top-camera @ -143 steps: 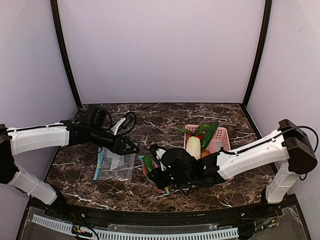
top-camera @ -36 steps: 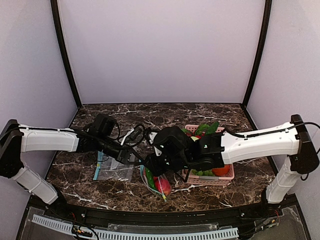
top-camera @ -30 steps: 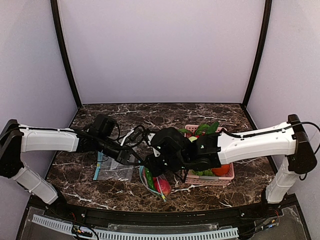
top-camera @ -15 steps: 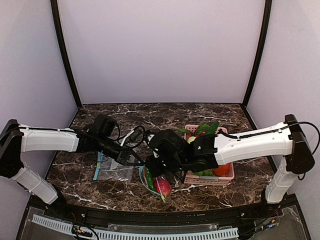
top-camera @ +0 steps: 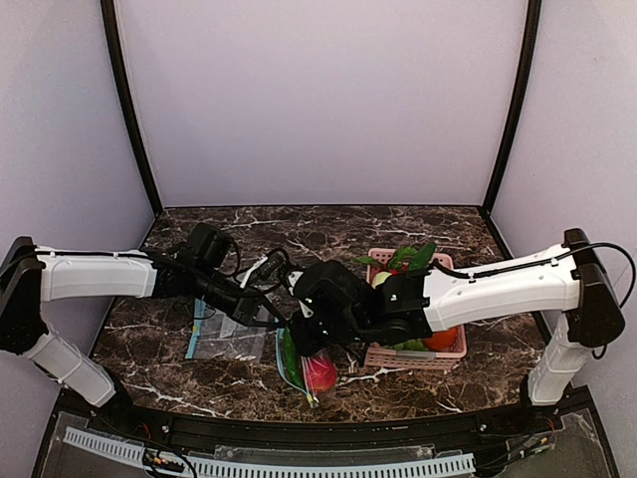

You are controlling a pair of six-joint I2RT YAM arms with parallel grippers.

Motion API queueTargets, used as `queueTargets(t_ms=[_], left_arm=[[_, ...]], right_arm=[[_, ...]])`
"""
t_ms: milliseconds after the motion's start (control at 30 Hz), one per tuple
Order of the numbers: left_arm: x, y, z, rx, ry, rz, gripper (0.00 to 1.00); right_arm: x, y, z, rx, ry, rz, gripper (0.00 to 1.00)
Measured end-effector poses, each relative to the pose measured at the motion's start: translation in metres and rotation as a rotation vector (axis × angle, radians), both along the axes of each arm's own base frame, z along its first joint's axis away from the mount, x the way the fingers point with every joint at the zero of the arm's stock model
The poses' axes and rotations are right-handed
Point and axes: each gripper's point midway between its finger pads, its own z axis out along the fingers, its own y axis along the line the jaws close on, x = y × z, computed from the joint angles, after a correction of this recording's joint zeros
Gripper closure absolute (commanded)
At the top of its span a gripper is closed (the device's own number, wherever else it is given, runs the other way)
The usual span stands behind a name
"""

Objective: Place the food in the zip-top bag and seal the zipper
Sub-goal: Adjust the fake vegetable in the zipper food storage bag.

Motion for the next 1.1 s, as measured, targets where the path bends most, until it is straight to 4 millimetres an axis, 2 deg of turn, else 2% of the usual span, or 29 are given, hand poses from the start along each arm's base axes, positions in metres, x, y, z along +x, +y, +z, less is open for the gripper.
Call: queueTargets(t_ms=[367,567,667,767,933,1100], left_arm=[[0.003,-0.006,0.007,-0.017,0.001,-0.022,0.99],[-0.002,-0.010,0.015,-0.062,0.008,-0.058,0.99],[-0.004,-0.010,0.017,-0.073,0.012,-0.070,0.99],[-0.004,-0.010,0.017,-0.073,-0.001,-0.076,0.99],[-0.003,-0.010,0.021,-0.062,-0.026,-0.091,0.99],[0.002,-0.013,0.029,-0.067,-0.069,-0.107,0.99]], right_arm=[[-0.010,0.004,-0.002,0.018,0.030,0.034,0.95],[-0.012,0.006,-0.011,0.015,0.048,0.016,0.94],[-0.012,0.006,-0.012,0.016,0.054,0.011,0.89],[-0.016,0.006,-0.012,0.017,0.059,0.028,0.80],[-0.033,0.000,-0.002,0.043,0.091,0.087,0.69],[-0.047,-0.008,0.022,0.108,0.128,0.109,0.66]])
